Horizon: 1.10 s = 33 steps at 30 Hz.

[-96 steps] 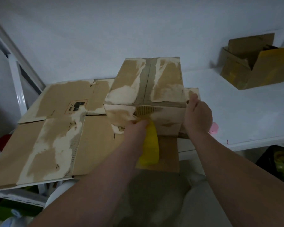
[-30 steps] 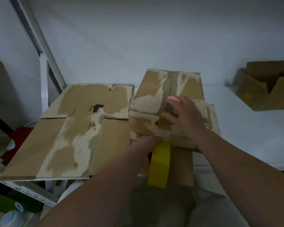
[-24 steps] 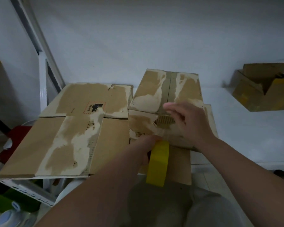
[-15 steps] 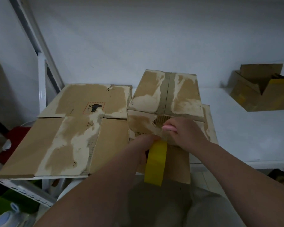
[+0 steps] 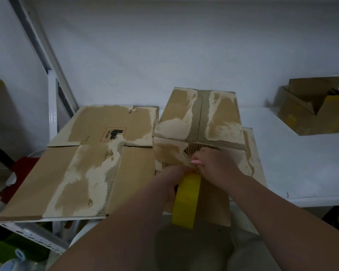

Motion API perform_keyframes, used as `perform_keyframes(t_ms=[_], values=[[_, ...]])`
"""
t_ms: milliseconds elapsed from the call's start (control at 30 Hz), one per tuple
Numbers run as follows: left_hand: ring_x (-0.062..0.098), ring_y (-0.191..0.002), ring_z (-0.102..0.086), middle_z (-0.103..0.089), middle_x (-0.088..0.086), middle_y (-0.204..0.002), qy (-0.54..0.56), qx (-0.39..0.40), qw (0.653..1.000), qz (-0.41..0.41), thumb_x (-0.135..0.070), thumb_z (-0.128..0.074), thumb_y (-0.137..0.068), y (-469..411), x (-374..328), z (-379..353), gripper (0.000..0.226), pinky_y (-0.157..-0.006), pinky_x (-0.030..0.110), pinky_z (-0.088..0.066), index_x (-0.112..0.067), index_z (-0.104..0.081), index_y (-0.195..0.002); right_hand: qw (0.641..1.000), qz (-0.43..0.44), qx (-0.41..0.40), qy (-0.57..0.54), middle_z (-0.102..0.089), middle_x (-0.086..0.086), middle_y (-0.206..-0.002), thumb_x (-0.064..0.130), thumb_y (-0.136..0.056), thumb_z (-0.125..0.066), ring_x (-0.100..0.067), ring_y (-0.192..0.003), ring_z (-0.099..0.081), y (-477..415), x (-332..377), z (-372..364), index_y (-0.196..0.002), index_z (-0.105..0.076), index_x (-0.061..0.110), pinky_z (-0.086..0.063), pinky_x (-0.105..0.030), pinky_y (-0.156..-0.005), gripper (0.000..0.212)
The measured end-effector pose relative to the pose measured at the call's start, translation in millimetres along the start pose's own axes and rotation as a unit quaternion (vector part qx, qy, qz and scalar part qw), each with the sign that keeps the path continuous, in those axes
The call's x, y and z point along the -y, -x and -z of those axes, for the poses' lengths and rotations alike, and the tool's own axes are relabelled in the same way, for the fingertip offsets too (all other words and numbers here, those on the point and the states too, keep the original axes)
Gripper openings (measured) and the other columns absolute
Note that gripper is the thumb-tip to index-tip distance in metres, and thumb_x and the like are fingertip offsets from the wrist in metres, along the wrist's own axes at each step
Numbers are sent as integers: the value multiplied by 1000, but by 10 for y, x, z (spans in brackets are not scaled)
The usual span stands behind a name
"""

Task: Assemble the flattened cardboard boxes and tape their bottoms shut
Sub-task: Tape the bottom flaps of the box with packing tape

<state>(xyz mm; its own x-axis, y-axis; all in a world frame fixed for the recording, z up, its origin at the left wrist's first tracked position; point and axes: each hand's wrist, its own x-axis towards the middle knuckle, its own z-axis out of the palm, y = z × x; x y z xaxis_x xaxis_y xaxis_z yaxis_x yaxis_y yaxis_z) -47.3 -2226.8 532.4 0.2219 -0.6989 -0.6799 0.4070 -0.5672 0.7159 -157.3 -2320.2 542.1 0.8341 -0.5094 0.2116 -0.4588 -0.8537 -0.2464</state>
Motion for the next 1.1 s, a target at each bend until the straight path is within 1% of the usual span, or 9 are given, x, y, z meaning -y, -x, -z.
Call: perform_keyframes(t_ms=[133, 333, 500, 600, 667, 800, 867, 967, 1100], values=[[27, -68, -65, -68, 12, -75, -7, -1, 1000, 2, -21, -63, -89, 37, -20, 4, 14, -69, 37, -55, -8, -63, -89, 1000, 6, -9, -6, -61, -1, -99, 25, -97, -49, -17, -89, -56, 17, -10, -16, -100, -67, 13, -34, -25, -69, 21], [23, -50, -65, -67, 9, -56, -18, -8, 1000, 9, -21, -61, -91, 80, -53, 1, 15, -55, 31, -56, -7, -62, -91, 1000, 20, -17, -5, -63, -2, -95, 23, -94, -55, -18, -84, -57, 74, -104, 26, -96, -69, 13, -39, -26, -68, 17], [24, -51, -66, -68, 11, -61, -21, -2, 1000, 8, -22, -59, -93, 76, -52, 5, 17, -52, 32, -57, -7, -61, -100, 999, 35, -8, 29, -65, -5, -92, 18, -93, -57, -23, -82, -61, 136, -181, 38, -90, -70, 10, -38, -26, -64, 15], [24, -50, -66, -68, 11, -62, -18, -14, 1000, 10, -22, -60, -92, 68, -61, 12, 16, -47, 33, -56, -8, -60, -98, 997, 50, 10, 59, -67, -5, -107, 14, -94, -55, -21, -95, -63, 186, -235, 100, -104, -69, 10, -34, -19, -71, 17], [26, -56, -66, -68, 12, -70, -17, -15, 1000, 13, -22, -61, -91, 75, -58, 13, 16, -51, 33, -57, -8, -60, -99, 997, 46, 20, 53, -63, -3, -106, 19, -97, -49, -21, -91, -62, 211, -204, 177, -110, -64, 13, -41, -21, -71, 21], [26, -60, -66, -67, 12, -72, -9, -15, 1000, 13, -21, -62, -90, 75, -49, 24, 15, -55, 35, -57, -9, -61, -99, 994, -32, -88, -49, -52, 3, -82, 39, -95, -48, -17, -69, -53, 135, 36, 372, -93, -53, 22, -42, -29, -57, 17], [26, -59, -67, -68, 13, -72, -12, -16, 1000, 19, -22, -62, -90, 71, -49, 33, 17, -56, 35, -57, -8, -61, -99, 987, -62, -119, -90, -59, 0, -92, 33, -95, -53, -21, -81, -57, 34, 38, 384, -98, -56, 22, -48, -36, -66, 11], [27, -63, -67, -68, 14, -79, -13, -13, 999, 27, -24, -64, -89, 56, -54, 55, 22, -60, 37, -57, -6, -63, -102, 985, 3, -157, 74, -57, -11, -113, 25, -87, -66, -29, -95, -58, -90, -15, 323, -125, -58, 12, -54, -44, -74, 41], [27, -64, -68, -69, 14, -84, -12, 0, 1000, 28, -26, -65, -89, 44, -67, 89, 26, -57, 36, -57, -8, -64, -107, 979, -25, -79, 188, -54, -14, -117, 54, -68, -75, -32, -97, -58, -232, -74, 117, -129, -54, 10, -50, -40, -75, 79]])
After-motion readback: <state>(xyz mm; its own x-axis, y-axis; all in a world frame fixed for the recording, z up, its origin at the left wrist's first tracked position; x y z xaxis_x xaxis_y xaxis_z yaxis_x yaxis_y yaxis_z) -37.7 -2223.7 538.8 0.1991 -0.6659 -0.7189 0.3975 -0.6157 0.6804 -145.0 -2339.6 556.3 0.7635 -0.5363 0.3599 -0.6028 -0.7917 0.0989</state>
